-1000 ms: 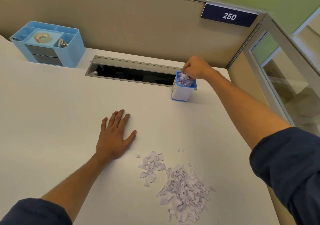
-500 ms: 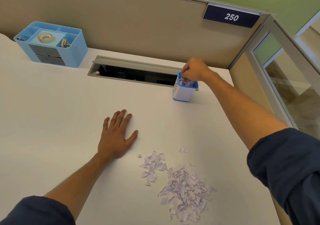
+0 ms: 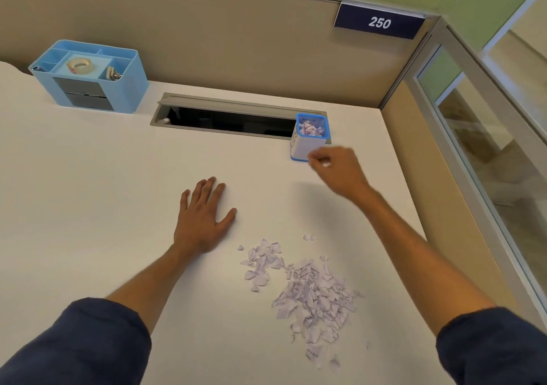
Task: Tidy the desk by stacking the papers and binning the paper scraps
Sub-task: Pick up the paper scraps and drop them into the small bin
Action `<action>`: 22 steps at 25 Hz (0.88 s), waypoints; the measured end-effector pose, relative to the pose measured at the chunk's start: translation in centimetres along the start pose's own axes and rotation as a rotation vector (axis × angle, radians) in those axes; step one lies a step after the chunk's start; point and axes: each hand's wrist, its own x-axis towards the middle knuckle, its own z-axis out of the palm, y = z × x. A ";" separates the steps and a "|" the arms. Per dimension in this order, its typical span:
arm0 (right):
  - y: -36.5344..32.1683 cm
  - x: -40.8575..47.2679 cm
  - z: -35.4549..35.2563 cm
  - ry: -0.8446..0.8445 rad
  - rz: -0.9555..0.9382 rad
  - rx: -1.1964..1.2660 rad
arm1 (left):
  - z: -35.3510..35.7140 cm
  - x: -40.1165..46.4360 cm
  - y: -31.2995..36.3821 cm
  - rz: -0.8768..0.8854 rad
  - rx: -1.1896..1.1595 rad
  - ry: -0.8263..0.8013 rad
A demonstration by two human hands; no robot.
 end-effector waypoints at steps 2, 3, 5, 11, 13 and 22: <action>1.6 -4.6 2.1 -0.050 0.095 0.076 | 0.0 -0.1 -0.1 0.000 0.003 -0.009; 2.2 -6.8 2.9 -0.076 0.149 0.086 | 0.0 -0.2 -0.1 0.000 0.002 -0.014; 2.9 -10.7 4.2 -0.159 0.233 0.046 | 0.0 -0.5 0.0 -0.003 -0.008 -0.025; -0.6 -18.1 7.1 -0.388 0.129 -0.018 | -0.1 -2.4 0.4 -0.002 -0.033 -0.052; -1.3 -19.8 6.5 -0.317 0.121 0.010 | 0.0 -3.6 0.4 0.016 -0.043 -0.040; 2.4 -29.4 6.9 0.066 0.485 -0.086 | 0.2 -4.2 0.2 0.027 -0.037 0.023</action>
